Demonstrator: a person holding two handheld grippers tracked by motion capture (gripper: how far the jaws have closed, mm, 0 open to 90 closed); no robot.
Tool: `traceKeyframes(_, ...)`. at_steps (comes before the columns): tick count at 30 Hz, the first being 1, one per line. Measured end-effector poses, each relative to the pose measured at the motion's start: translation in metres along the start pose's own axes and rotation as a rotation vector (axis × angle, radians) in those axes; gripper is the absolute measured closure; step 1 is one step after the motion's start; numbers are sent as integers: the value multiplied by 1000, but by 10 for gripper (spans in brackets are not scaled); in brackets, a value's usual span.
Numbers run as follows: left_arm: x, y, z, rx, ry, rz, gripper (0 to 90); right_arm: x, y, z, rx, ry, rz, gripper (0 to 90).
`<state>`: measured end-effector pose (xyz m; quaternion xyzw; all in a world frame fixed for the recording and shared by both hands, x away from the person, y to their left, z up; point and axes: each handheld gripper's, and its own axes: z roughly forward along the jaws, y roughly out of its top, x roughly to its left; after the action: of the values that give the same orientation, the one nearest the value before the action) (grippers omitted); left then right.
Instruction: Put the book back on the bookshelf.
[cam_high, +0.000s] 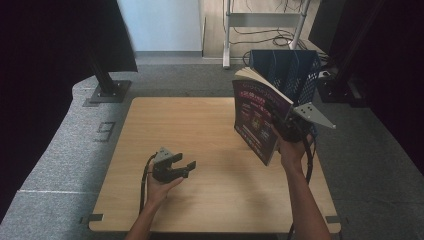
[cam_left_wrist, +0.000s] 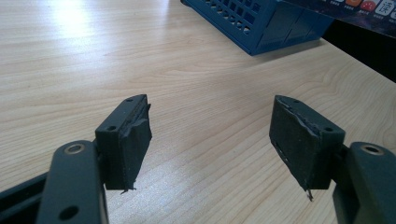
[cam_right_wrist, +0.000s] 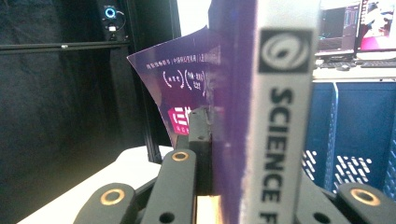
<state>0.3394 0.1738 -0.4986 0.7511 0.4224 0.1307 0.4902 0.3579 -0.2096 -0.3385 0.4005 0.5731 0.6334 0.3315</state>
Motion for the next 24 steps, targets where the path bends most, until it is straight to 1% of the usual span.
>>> traceKeyframes(3, -1, 0, 0, 0, -6, -2, 294, -2, 1, 0, -4, -7, 2, 817)
traceKeyframes(19, -2, 0, 1, 6, -6, 0, 293, -16, 7, 2, -15, -62, 4, 817)
traceKeyframes(24, -2, 0, 1, 6, -6, 0, 293, -20, 8, 2, -16, -72, 6, 817)
